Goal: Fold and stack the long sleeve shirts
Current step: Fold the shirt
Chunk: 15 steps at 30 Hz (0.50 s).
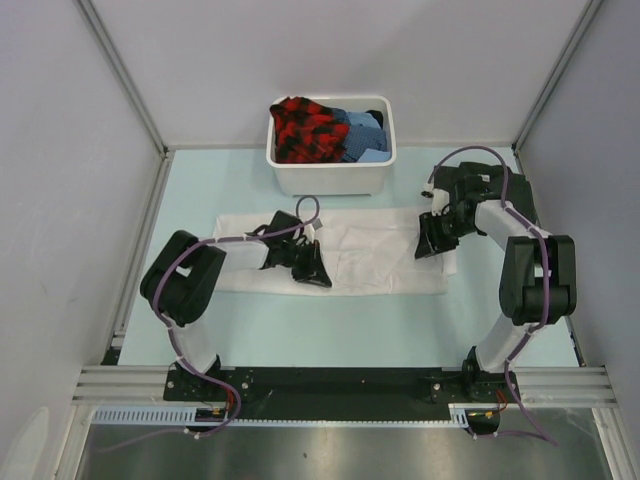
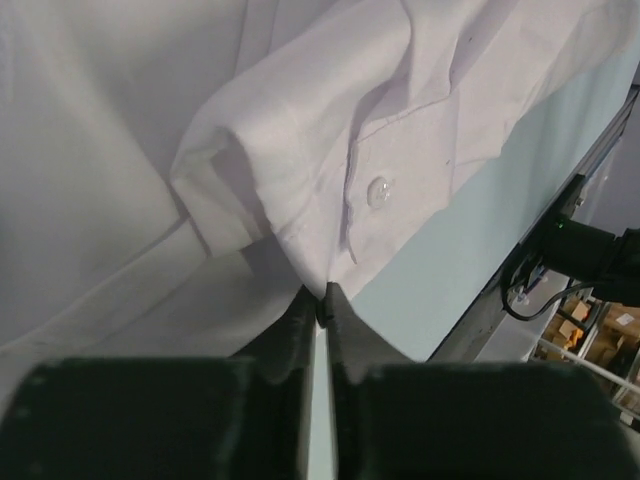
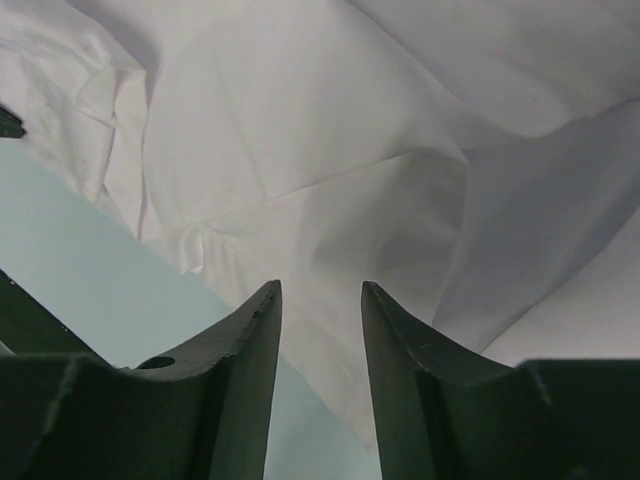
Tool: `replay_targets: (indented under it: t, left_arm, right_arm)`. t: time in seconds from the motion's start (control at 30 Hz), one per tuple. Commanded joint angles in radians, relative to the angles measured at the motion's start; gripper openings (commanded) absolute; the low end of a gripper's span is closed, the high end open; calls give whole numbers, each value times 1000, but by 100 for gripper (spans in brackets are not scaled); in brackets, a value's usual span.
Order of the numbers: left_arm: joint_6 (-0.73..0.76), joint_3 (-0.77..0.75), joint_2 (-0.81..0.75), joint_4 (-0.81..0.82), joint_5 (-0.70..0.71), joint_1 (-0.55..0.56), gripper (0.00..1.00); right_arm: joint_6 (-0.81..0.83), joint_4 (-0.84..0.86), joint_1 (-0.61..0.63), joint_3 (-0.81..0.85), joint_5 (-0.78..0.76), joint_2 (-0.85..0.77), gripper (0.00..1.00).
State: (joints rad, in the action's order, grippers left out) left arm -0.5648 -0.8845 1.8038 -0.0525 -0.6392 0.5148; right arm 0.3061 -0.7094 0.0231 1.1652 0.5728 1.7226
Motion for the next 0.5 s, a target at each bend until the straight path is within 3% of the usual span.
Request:
replay_targets:
  t: [0.0,0.23,0.47]
  left_arm:
    - [161,-123,-26,-168,-30,-9,0]
    - [774,-333,-15,-744,93,-99,0]
    - [1048,-468,35,-981,219,-229,0]
  right_arm:
    - [-2,27,-5,-4,-60,48,41]
    - [-9,25,-8,4,-139,98,30]
    - [-25,33,-9,-13,-146,78,26]
